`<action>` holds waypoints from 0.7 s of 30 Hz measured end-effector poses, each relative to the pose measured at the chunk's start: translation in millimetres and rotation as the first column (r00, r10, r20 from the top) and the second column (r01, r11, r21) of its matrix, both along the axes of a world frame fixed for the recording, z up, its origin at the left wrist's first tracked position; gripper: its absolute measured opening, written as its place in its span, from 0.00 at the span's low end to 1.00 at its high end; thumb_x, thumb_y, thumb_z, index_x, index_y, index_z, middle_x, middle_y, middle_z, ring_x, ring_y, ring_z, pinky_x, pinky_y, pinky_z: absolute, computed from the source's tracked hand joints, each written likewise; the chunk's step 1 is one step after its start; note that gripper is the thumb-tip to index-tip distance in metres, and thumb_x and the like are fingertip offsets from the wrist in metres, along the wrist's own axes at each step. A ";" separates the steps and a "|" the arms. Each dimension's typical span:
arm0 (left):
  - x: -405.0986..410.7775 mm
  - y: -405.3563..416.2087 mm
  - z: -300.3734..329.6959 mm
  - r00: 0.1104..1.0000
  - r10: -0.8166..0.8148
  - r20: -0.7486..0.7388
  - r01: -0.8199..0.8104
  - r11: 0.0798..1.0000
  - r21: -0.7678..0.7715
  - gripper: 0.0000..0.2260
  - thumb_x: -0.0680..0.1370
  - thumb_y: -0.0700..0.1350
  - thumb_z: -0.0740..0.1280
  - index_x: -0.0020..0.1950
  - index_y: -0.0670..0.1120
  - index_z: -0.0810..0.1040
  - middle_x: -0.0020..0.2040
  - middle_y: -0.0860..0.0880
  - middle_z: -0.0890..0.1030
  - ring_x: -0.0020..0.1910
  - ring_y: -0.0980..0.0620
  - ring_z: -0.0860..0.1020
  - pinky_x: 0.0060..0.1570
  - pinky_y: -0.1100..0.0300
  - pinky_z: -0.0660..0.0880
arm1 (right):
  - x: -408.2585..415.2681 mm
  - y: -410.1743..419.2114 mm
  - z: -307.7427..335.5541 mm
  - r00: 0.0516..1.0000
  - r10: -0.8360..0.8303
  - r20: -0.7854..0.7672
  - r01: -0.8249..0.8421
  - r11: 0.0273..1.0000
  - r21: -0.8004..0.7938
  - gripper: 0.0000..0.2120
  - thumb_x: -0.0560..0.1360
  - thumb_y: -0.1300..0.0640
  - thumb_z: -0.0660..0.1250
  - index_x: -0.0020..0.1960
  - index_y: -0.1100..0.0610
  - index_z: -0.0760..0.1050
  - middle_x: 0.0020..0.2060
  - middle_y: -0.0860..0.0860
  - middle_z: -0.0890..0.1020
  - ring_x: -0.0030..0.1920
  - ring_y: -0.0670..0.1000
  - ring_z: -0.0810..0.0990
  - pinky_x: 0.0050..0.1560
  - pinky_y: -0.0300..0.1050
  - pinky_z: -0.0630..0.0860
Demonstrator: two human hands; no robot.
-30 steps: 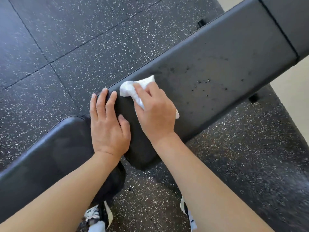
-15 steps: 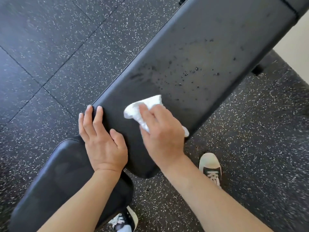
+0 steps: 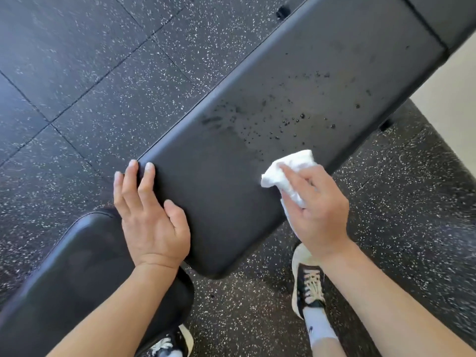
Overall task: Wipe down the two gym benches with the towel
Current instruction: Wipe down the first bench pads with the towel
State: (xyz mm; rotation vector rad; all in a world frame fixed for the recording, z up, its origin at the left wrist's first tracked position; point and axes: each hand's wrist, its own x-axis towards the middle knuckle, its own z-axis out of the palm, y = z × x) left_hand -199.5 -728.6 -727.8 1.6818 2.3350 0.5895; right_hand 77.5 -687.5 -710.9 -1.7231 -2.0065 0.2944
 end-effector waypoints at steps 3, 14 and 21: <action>0.8 0.7 1.7 1.000 0.000 0.004 0.000 1.000 -0.003 0.31 0.76 0.43 0.57 0.81 0.41 0.64 0.82 0.40 0.61 0.82 0.33 0.55 0.84 0.46 0.49 | -62.6 2.7 1.3 0.999 -0.028 0.025 0.027 0.999 0.038 0.12 0.78 0.59 0.72 0.62 0.56 0.84 0.41 0.51 0.78 0.38 0.52 0.75 0.37 0.45 0.72; 0.1 2.3 2.2 1.000 0.007 0.016 -0.006 0.999 -0.041 0.31 0.77 0.44 0.57 0.81 0.42 0.64 0.83 0.41 0.61 0.83 0.33 0.55 0.82 0.39 0.55 | -189.3 119.5 23.1 0.976 0.185 0.118 -0.179 0.982 -0.058 0.06 0.77 0.57 0.66 0.49 0.56 0.82 0.49 0.52 0.80 0.43 0.53 0.80 0.31 0.46 0.67; 0.7 2.3 8.0 0.999 0.021 0.027 -0.020 0.999 -0.036 0.30 0.77 0.44 0.58 0.80 0.41 0.66 0.83 0.41 0.62 0.83 0.34 0.55 0.83 0.50 0.49 | -91.5 16.7 15.6 0.956 0.289 0.043 -0.289 0.957 -0.004 0.15 0.77 0.62 0.70 0.64 0.54 0.83 0.44 0.52 0.79 0.38 0.53 0.77 0.35 0.48 0.76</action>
